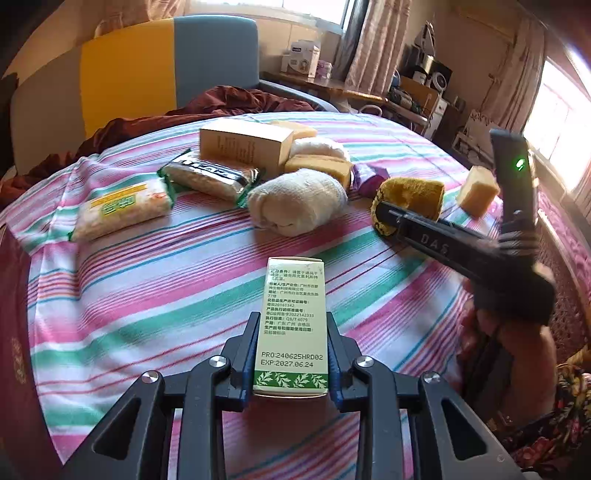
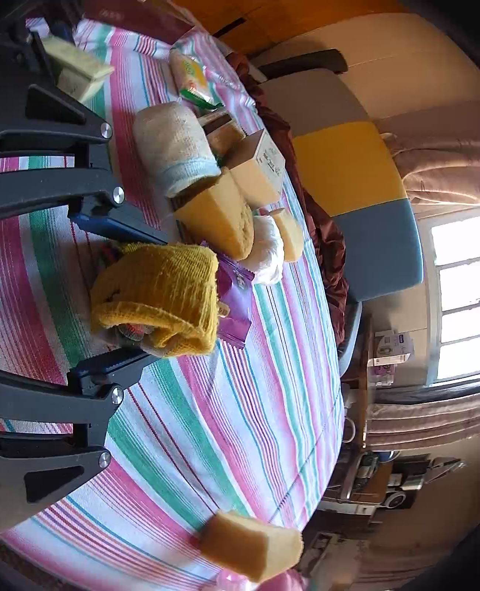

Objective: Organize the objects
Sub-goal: 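Carry the medicine box into the gold tray and open the left gripper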

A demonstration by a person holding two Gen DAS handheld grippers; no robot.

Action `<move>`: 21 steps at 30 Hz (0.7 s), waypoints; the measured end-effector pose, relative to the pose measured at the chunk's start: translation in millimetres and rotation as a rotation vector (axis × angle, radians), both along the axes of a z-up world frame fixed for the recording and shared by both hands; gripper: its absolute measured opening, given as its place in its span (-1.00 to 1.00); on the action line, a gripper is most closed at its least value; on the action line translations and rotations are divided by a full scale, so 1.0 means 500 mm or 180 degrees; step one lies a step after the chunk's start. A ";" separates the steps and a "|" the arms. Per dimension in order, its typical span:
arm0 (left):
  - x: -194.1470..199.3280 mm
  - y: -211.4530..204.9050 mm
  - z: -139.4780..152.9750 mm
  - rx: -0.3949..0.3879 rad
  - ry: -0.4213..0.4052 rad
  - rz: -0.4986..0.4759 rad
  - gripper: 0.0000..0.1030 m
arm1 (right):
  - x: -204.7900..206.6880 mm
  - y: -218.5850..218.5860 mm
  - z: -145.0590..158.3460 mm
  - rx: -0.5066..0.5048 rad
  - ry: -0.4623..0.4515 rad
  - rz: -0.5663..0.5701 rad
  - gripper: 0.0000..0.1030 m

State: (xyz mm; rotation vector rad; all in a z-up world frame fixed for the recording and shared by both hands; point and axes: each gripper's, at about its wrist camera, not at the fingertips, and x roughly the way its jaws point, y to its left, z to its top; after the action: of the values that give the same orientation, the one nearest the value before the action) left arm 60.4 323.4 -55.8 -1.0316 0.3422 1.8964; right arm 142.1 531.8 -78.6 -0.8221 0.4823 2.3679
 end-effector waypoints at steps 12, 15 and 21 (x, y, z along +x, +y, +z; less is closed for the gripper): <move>-0.006 -0.116 0.083 0.0409 0.0114 0.0254 -0.42 | -0.009 -0.025 0.005 0.0264 -0.0175 0.0012 0.02; -0.023 -0.148 0.098 0.0485 0.0127 0.0365 -0.42 | -0.011 -0.031 0.006 0.0314 -0.0212 0.0017 0.01; -0.059 -0.227 0.114 0.0548 0.0133 0.0683 -0.42 | -0.014 -0.036 0.006 0.0383 -0.0277 0.0026 0.02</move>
State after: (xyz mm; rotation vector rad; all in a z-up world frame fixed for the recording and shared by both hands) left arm 30.7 209.7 1.2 -0.9445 0.0917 2.1006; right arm 135.0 513.6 -75.7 -0.8685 0.2983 2.3321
